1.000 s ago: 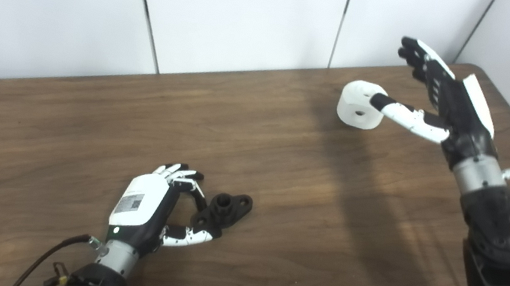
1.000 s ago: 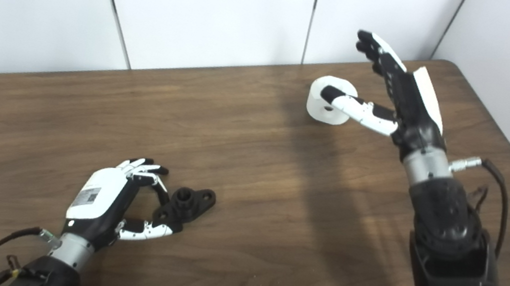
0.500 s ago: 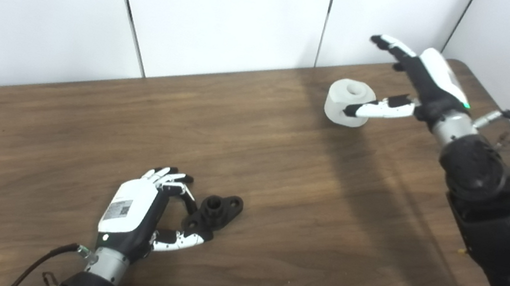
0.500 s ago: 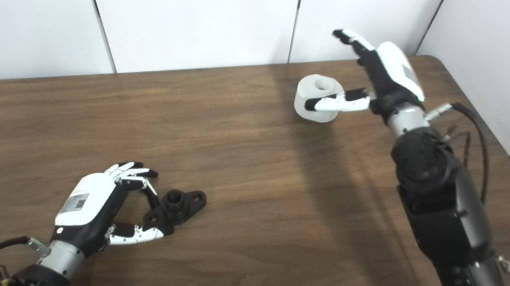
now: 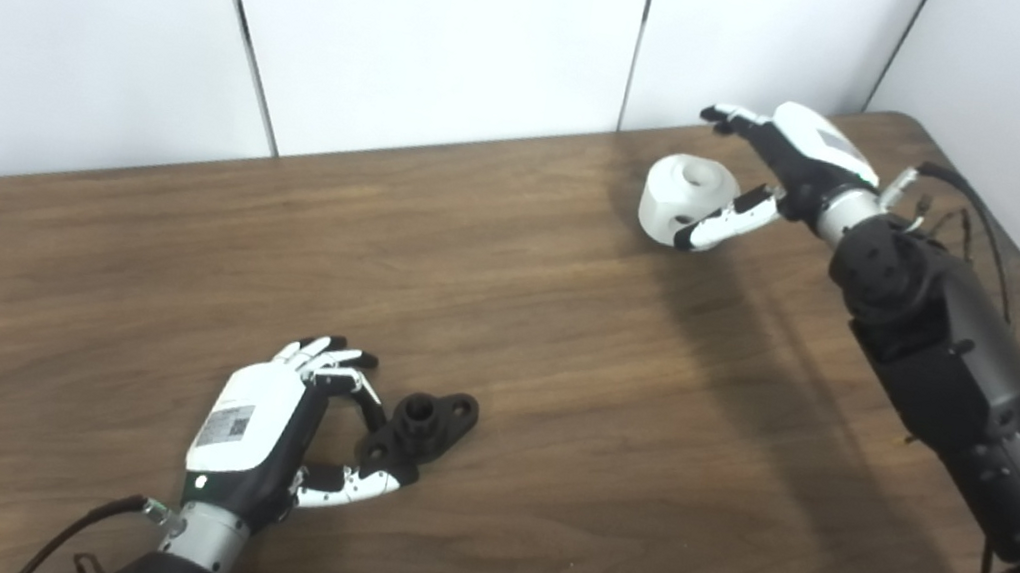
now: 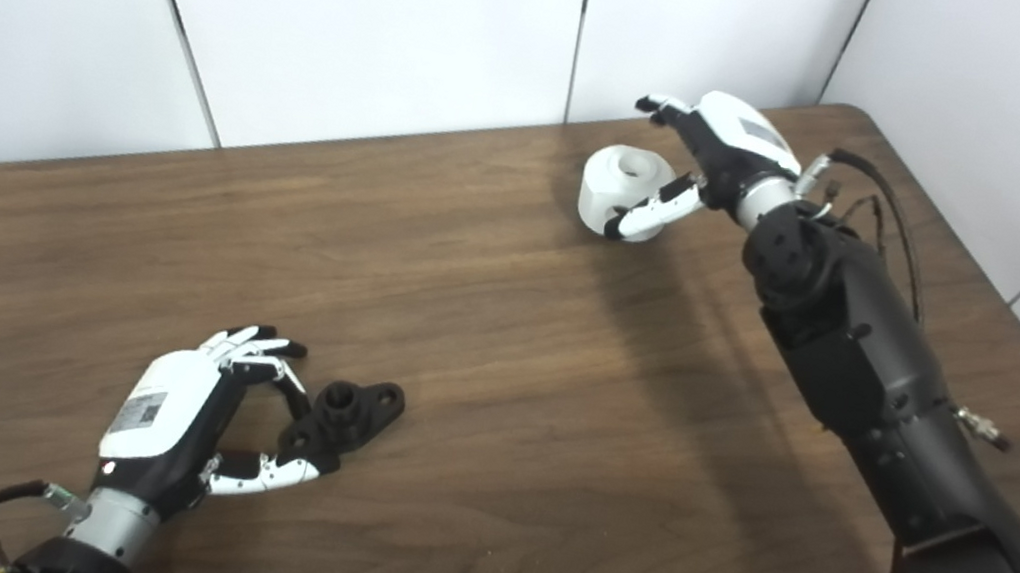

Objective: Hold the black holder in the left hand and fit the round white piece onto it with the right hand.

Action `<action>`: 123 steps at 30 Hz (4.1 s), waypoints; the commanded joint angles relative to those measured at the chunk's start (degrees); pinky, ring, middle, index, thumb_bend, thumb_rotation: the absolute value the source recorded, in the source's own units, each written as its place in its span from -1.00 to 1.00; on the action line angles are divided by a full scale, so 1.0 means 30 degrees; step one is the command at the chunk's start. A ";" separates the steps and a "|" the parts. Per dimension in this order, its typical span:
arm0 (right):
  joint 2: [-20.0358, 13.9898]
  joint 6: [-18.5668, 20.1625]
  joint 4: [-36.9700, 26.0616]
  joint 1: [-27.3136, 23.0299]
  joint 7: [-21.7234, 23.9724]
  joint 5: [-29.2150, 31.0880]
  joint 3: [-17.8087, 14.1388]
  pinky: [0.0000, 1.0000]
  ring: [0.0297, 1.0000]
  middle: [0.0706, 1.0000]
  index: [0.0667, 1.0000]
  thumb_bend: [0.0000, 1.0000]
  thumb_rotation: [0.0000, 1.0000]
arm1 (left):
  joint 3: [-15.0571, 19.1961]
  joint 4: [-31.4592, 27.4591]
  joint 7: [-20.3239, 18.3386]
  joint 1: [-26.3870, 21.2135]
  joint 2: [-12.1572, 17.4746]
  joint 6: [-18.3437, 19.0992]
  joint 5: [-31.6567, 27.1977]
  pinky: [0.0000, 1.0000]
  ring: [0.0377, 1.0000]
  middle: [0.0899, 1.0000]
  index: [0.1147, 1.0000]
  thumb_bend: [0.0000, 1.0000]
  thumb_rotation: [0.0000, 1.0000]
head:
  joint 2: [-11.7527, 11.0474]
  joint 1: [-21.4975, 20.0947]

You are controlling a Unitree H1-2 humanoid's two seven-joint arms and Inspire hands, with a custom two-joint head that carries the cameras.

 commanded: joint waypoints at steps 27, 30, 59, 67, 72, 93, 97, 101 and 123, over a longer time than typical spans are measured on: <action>-0.0366 0.0235 0.3128 -0.3863 0.1414 -0.3068 0.2191 0.77 0.81 0.55 0.72 0.90 -0.42 | -0.0787 0.1714 -0.2382 0.1348 0.0655 0.1787 0.1126 0.87 0.83 0.58 -0.16 0.04 -0.89 | 0.0335 0.0284; -0.0525 0.0401 0.3226 -0.4086 0.1877 -0.3386 0.2469 0.77 0.80 0.51 0.63 0.89 -0.45 | -0.0793 0.1652 -0.2379 0.1359 0.0636 0.1794 0.1136 0.86 0.82 0.58 -0.16 0.04 -0.89 | 0.0390 0.0275; -0.0986 0.0487 0.3061 -0.4130 0.3757 -0.4349 0.2506 0.52 0.70 0.49 0.41 0.85 -0.48 | -0.0776 0.1223 -0.2655 0.1380 0.0586 0.2141 0.1119 0.86 0.81 0.57 -0.16 0.04 -0.89 | 0.0735 0.0255; -0.0937 0.0502 0.2899 -0.4023 0.3708 -0.4435 0.2514 0.45 0.56 0.37 0.36 0.83 -0.48 | -0.0762 0.1075 -0.2685 0.1428 0.0584 0.2164 0.1196 0.85 0.81 0.57 -0.16 0.04 -0.89 | 0.0869 0.0211; -0.0887 0.0549 0.2938 -0.4071 0.3738 -0.4441 0.2491 0.45 0.51 0.31 0.33 0.82 -0.49 | -0.0772 0.0949 -0.2828 0.1440 0.0562 0.2261 0.1225 0.86 0.82 0.57 -0.16 0.04 -0.89 | 0.0922 0.0225; -0.0782 0.0394 0.2958 -0.4328 0.3742 -0.4528 0.2713 0.43 0.61 0.44 0.40 0.87 -0.41 | -0.1063 0.0896 -0.2867 0.1333 0.0523 0.2486 0.1329 0.84 0.81 0.57 -0.16 0.04 -0.89 | 0.0978 0.0414; -0.0718 0.0318 0.3025 -0.4286 0.3546 -0.4554 0.2716 0.46 0.64 0.45 0.42 0.88 -0.41 | -0.1095 0.0865 -0.2967 0.1323 0.0501 0.2582 0.1364 0.85 0.81 0.58 -0.16 0.04 -0.89 | 0.0980 0.0451; -0.0673 0.0202 0.3054 -0.4286 0.3384 -0.4563 0.2726 0.45 0.63 0.44 0.44 0.88 -0.42 | -0.1129 0.0864 -0.2953 0.1316 0.0499 0.2573 0.1396 0.85 0.82 0.58 -0.16 0.04 -0.89 | 0.0980 0.0465; -0.0447 0.0089 0.3212 -0.4635 0.3235 -0.4587 0.2802 0.45 0.60 0.39 0.41 0.87 -0.44 | -0.1192 0.0907 -0.2864 0.1345 0.0435 0.2510 0.1358 0.84 0.82 0.58 -0.16 0.04 -0.89 | 0.1046 0.0535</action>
